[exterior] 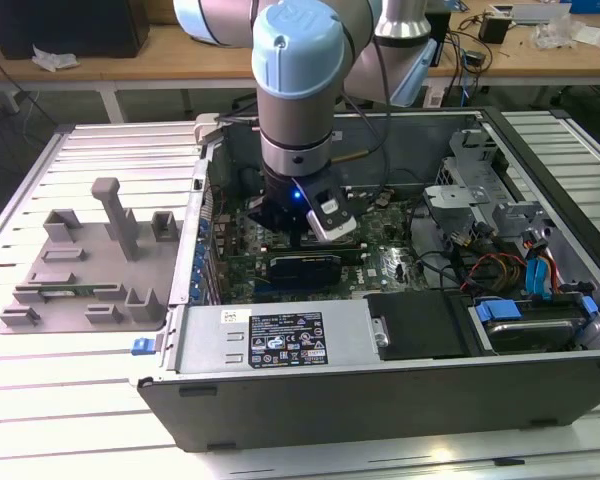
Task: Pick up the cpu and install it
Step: 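Install the second cpu locking lever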
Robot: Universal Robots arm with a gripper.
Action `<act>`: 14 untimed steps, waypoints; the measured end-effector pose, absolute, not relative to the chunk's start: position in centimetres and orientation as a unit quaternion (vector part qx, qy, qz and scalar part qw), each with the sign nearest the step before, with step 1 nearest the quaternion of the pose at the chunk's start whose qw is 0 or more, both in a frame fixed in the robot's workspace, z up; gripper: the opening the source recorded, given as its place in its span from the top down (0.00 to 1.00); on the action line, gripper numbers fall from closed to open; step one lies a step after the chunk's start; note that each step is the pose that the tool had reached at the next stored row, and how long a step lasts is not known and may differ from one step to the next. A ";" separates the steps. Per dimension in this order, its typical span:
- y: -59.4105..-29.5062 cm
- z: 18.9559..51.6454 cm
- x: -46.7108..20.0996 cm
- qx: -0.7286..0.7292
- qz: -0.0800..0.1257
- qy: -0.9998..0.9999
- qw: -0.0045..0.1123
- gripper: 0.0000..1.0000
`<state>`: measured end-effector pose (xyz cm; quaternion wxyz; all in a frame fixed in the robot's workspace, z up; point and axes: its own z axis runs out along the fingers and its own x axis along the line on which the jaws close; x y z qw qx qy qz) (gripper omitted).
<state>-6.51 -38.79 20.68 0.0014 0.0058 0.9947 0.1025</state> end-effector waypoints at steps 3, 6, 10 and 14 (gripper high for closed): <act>-38.9 20.7 -6.5 0.006 0.115 0.993 0.001 0.89; -39.2 20.6 -6.5 0.006 0.116 0.993 0.001 0.89; -39.4 20.6 -6.3 0.006 0.115 0.993 0.001 0.89; -39.4 20.6 -6.1 0.006 0.111 0.994 0.000 0.89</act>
